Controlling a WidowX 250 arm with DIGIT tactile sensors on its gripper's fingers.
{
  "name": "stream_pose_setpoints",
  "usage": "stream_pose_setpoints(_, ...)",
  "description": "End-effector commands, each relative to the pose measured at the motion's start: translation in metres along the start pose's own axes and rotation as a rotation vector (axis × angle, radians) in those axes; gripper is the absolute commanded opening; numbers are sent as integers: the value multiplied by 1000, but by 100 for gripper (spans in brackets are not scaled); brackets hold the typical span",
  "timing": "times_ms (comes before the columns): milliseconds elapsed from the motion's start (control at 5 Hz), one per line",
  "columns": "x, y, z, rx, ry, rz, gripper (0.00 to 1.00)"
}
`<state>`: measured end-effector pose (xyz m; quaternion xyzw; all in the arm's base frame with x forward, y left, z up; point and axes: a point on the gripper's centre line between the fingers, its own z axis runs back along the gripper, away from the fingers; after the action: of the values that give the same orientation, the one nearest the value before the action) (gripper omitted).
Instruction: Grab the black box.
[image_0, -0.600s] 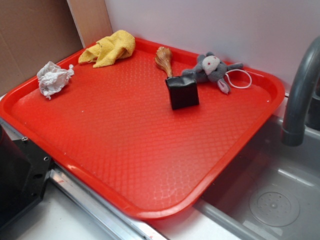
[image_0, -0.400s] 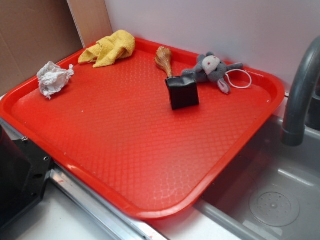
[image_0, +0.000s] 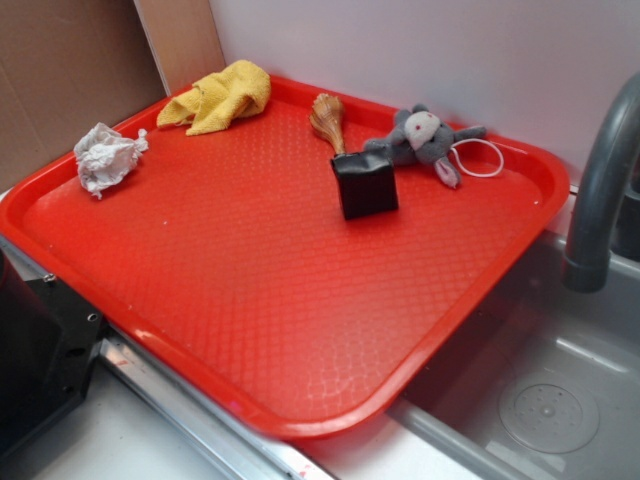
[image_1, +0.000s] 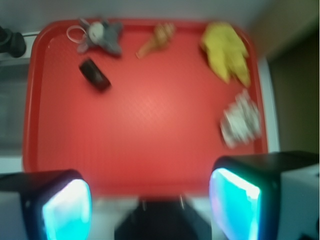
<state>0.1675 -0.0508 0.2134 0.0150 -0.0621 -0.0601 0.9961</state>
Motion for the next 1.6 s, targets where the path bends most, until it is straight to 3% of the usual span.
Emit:
stream_pose_setpoints(0,71,-29,-73,92,-68,-178,100)
stream_pose_setpoints(400,87,-18,-131,64,-109,-288,100)
stream_pose_setpoints(600,93,-18,-157,12,-85,-287,100)
stream_pose_setpoints(800,89,-26,-175,-94,-89,-265,100)
stream_pose_setpoints(1000,84,-31,-179,-113,-77,-237,0)
stream_pose_setpoints(1200,84,-33,-184,-116,-86,-257,0)
stream_pose_setpoints(1400,90,-34,-181,-110,-139,-312,0)
